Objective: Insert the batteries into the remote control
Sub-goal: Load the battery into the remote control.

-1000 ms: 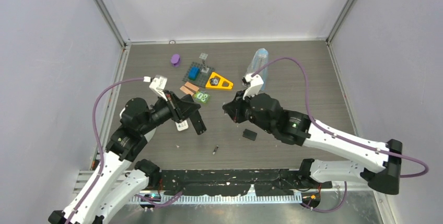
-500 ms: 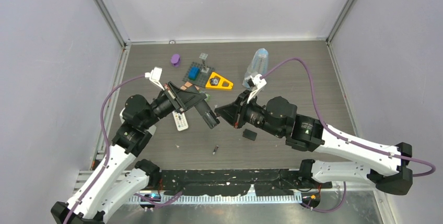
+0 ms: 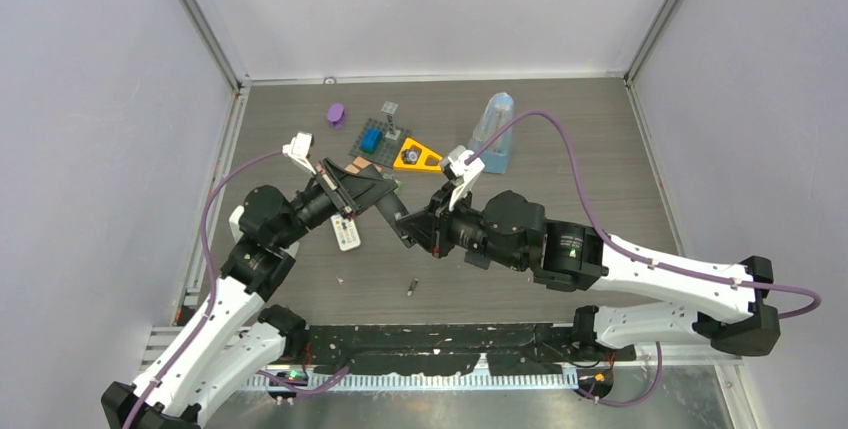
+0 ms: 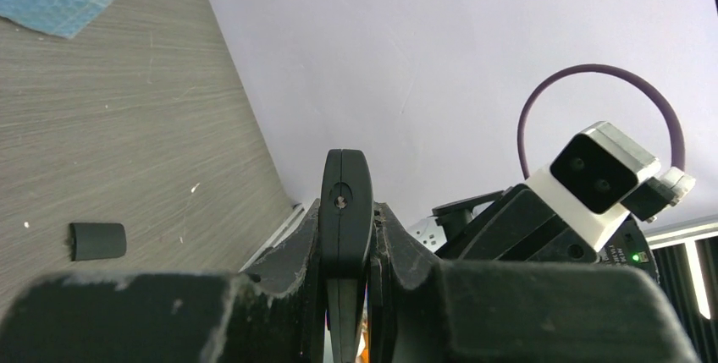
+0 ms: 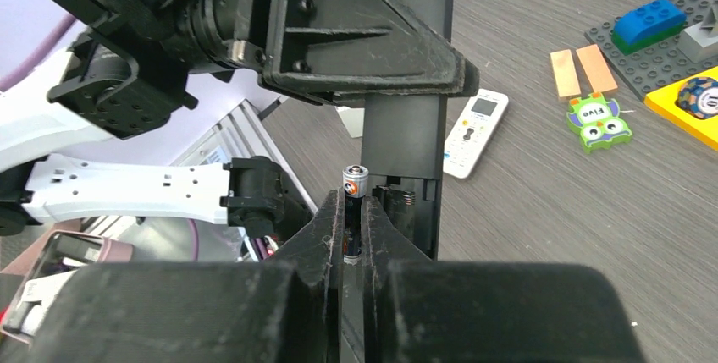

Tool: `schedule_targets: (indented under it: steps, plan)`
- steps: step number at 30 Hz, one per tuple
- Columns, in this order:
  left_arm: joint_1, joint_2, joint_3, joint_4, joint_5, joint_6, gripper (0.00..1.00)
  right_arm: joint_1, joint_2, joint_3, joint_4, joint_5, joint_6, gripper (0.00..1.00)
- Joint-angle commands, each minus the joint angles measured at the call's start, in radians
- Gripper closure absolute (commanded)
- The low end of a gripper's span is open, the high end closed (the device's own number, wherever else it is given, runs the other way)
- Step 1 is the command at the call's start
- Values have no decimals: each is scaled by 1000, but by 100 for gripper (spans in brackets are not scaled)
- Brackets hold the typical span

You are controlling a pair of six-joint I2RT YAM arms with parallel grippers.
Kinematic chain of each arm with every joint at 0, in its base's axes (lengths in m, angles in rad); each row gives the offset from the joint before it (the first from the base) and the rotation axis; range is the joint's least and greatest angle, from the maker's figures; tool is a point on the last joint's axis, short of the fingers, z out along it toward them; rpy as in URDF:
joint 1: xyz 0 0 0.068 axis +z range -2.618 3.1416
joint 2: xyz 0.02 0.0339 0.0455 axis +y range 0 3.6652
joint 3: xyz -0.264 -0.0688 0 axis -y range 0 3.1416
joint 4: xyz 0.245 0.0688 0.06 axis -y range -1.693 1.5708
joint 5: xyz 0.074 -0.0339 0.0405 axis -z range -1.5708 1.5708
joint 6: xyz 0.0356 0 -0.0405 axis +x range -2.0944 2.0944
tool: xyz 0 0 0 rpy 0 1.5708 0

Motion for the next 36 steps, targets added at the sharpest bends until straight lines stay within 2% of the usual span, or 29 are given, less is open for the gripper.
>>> schedule_targets:
  steps: [1, 10, 15, 21, 25, 32, 36]
  plan:
    - [1, 0, 3, 98, 30, -19, 100, 11, 11, 54, -34, 62, -50, 94]
    - [1, 3, -1, 114, 40, -18, 100, 16, 29, 66, -68, 97, -92, 93]
    - [1, 9, 1, 119, 44, -19, 100, 17, 38, 68, -67, 67, -119, 92]
    - [1, 17, -8, 175, 44, -18, 100, 18, 41, 66, -99, -25, -145, 85]
    - [1, 24, -20, 235, 52, -28, 100, 17, 53, 82, -155, -27, -153, 82]
    - [3, 25, -29, 245, 56, -34, 100, 17, 57, 96, -177, -17, -134, 80]
    - [3, 25, -34, 245, 56, -31, 100, 17, 59, 127, -187, 17, -113, 67]
